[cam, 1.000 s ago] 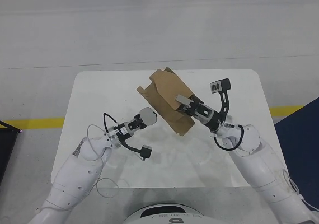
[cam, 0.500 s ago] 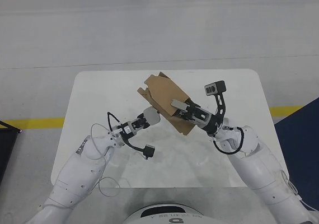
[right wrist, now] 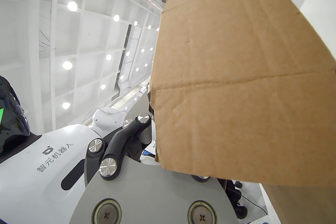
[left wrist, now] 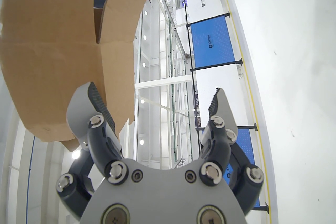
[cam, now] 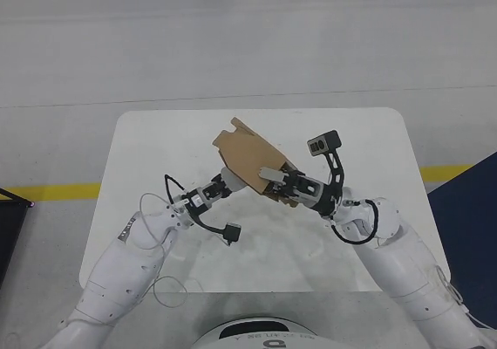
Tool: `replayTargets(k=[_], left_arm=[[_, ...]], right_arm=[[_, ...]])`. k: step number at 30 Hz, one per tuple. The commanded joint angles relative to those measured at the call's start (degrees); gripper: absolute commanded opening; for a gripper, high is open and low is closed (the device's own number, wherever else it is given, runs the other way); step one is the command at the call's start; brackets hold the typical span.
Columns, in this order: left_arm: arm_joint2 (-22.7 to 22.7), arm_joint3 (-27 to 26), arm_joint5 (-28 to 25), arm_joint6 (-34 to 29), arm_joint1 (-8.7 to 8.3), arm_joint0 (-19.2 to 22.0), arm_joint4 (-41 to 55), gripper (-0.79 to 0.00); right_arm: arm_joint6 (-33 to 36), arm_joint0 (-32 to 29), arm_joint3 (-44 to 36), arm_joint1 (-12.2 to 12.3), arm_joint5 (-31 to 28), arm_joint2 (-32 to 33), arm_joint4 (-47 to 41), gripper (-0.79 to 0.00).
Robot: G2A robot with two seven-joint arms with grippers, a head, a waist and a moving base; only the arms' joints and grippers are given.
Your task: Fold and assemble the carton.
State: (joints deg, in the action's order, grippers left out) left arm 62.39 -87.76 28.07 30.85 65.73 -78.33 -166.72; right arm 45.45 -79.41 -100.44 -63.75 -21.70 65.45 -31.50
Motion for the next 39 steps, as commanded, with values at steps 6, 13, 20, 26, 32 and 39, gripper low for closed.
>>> replayTargets(k=[6, 13, 20, 26, 32, 39], left_arm=[[0.55, -0.10, 1.18, 0.68, -0.10, -0.76, 3.05, 0.000], [5.30, 0.43, 3.19, 3.10, -1.09, -5.42, 11.40, 0.000], [10.29, 0.72, 4.69, 5.65, -2.07, -10.48, 18.56, 0.000], [12.99, -1.59, 5.30, 8.65, -2.48, -13.41, 26.05, 0.000], [14.34, -3.35, 3.89, 13.11, -2.80, -15.91, 31.68, 0.000], [16.89, -6.30, 0.40, 19.19, -3.32, -19.06, 38.31, 0.000]], right_arm=[[0.86, 0.01, 0.50, -0.06, -0.21, 0.87, -2.06, -0.785], [0.80, -0.01, 0.50, -0.06, -0.27, 0.99, -2.13, -0.785], [0.59, -0.48, 0.28, -0.29, 2.98, 0.16, -6.92, -0.785], [10.73, 0.82, 4.32, -1.30, 18.24, -1.59, -36.13, -0.785], [14.46, 3.51, 9.10, -2.08, 28.95, -2.75, -47.18, -0.785], [15.25, 4.01, 9.49, -2.23, 30.18, -3.29, -47.50, -0.785]])
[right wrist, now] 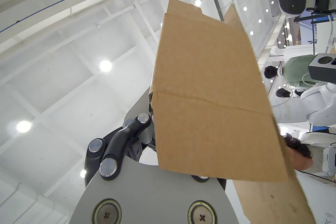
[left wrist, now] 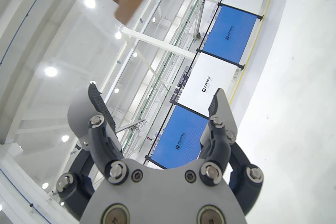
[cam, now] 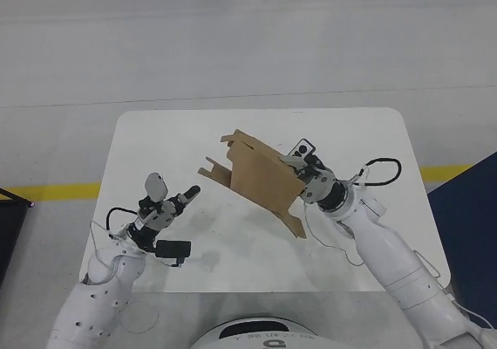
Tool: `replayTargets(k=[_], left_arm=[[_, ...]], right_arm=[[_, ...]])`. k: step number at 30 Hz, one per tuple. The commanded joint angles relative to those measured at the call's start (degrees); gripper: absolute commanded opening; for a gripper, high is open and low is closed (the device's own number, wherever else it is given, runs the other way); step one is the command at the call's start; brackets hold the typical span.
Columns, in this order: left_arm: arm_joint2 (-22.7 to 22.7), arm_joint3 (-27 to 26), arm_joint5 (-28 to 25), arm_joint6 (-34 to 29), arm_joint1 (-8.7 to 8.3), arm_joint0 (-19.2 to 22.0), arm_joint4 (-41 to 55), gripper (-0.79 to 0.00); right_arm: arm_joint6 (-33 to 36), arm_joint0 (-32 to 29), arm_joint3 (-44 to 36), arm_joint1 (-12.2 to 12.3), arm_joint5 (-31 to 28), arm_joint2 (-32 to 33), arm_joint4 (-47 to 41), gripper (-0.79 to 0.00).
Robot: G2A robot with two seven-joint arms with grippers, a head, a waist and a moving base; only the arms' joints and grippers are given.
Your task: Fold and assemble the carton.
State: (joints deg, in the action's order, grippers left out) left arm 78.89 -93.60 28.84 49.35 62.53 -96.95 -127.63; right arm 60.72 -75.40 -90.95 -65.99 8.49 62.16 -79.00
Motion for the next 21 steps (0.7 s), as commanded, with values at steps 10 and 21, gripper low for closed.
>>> replayTargets(k=[10, 21], left_arm=[[-4.48, -4.05, -4.78, -0.82, 0.35, 2.94, -6.82, 0.000], [-7.21, -4.22, -7.17, -2.47, 0.84, 7.34, -8.55, 0.000]], right_arm=[[-2.20, -0.69, -1.44, -0.24, 1.45, -0.34, 2.31, -0.785], [-1.70, -1.41, -2.01, -0.54, 2.08, 0.15, 3.26, -0.785]])
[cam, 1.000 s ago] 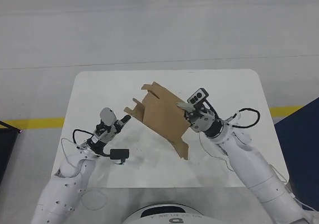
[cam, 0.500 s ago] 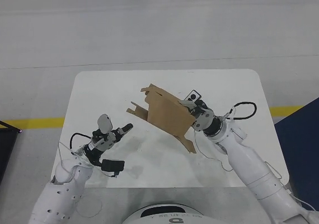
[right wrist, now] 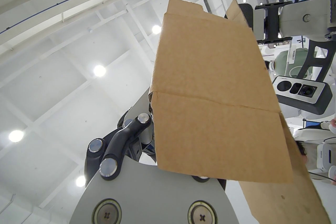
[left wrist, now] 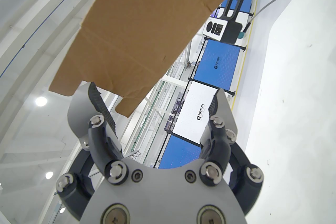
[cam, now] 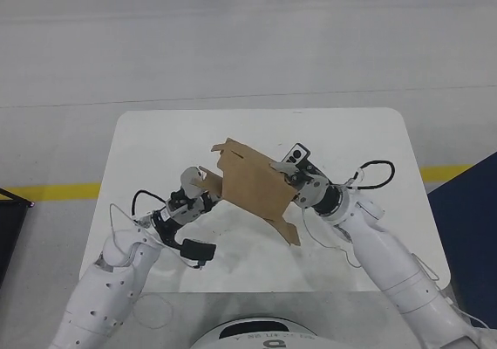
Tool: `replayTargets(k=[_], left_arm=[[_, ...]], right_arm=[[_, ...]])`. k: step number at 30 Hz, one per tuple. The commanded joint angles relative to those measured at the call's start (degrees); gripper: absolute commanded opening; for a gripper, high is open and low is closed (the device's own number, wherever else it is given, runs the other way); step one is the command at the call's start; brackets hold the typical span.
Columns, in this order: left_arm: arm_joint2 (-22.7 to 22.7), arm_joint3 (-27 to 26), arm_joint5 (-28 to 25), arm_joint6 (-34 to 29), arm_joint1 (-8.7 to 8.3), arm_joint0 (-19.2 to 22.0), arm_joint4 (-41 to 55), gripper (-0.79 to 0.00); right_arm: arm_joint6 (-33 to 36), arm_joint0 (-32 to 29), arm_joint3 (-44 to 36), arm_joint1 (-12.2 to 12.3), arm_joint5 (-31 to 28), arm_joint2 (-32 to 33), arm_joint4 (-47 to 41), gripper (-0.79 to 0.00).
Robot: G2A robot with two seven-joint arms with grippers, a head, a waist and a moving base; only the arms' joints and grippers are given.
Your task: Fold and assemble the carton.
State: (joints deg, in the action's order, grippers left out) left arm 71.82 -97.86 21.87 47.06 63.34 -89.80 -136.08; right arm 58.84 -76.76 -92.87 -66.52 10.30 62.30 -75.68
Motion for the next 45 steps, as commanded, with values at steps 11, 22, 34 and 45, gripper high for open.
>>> replayTargets(k=[11, 22, 34, 45], left_arm=[[-1.58, -4.28, -9.48, -5.53, -0.13, 1.35, -5.43, 0.000], [-1.48, -7.33, -12.51, -8.46, -0.56, 0.32, -11.10, 0.000], [-1.72, -8.80, -12.29, -9.80, -0.81, -0.59, -13.98, 0.000], [1.94, -8.53, -9.50, -9.80, -1.13, -2.21, -7.85, 0.000]], right_arm=[[0.97, -1.06, -1.47, 0.05, 2.73, 1.16, 0.97, -0.785], [0.90, -1.58, -2.25, -0.13, 4.24, 1.14, 1.54, -0.785], [0.98, -1.58, -2.13, -0.44, 5.13, 1.29, 0.76, -0.785], [1.54, -1.55, -1.84, -0.69, 5.64, 2.17, -1.03, -0.785]])
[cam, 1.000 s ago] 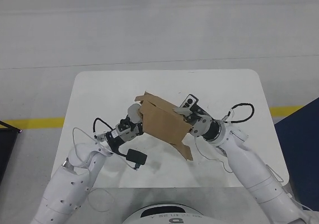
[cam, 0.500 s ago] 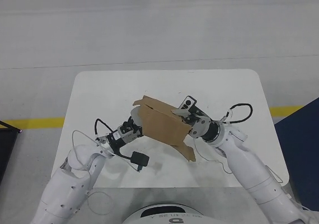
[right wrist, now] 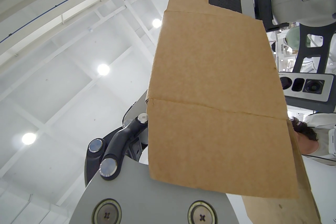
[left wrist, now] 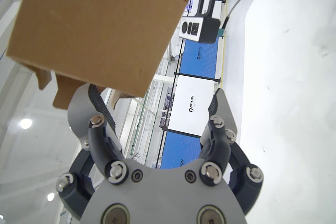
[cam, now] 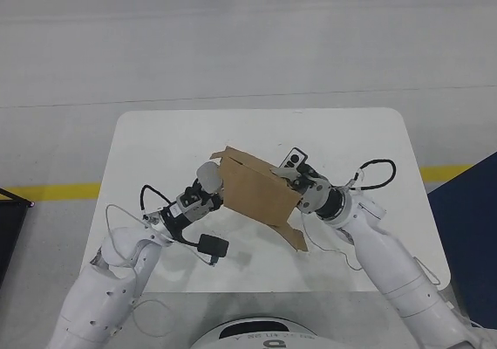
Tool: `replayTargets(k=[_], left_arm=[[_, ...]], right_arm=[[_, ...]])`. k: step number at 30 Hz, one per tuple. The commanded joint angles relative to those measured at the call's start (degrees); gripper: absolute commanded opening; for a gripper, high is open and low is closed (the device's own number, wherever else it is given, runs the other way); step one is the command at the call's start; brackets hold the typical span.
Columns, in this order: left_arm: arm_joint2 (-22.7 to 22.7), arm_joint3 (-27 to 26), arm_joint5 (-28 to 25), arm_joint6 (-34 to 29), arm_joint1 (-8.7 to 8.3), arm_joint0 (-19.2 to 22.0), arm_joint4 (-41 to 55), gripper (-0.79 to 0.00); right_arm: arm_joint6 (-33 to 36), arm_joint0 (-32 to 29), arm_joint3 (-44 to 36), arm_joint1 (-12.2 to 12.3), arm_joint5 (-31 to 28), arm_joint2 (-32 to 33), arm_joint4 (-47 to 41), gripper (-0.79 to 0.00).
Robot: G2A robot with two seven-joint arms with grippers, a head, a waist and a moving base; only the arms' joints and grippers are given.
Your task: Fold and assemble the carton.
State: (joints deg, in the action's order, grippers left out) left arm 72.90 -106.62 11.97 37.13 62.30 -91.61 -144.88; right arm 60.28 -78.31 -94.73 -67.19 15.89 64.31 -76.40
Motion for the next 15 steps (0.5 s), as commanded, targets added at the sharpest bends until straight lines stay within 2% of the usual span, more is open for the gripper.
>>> replayTargets(k=[1, 6, 10, 15], left_arm=[[1.59, 0.39, 0.77, 0.34, -0.16, -0.83, 1.69, 0.000], [4.52, 1.01, 2.25, 0.93, -0.44, -2.85, 4.89, 0.000], [5.09, 1.15, 2.52, 1.60, -0.52, -3.40, 5.53, 0.000], [4.67, -0.44, 2.35, 1.87, -0.55, -3.05, 3.89, 0.000]], right_arm=[[0.13, -0.02, 0.11, -0.04, 0.00, 0.39, -0.68, -0.785], [-0.01, -0.03, 0.17, -0.06, -0.38, 0.70, -1.01, -0.785], [-0.01, -0.03, 0.17, -0.06, -0.38, 0.70, -1.01, -0.785], [-5.50, -0.93, -0.98, -0.09, -0.91, 1.16, 0.26, -0.785]])
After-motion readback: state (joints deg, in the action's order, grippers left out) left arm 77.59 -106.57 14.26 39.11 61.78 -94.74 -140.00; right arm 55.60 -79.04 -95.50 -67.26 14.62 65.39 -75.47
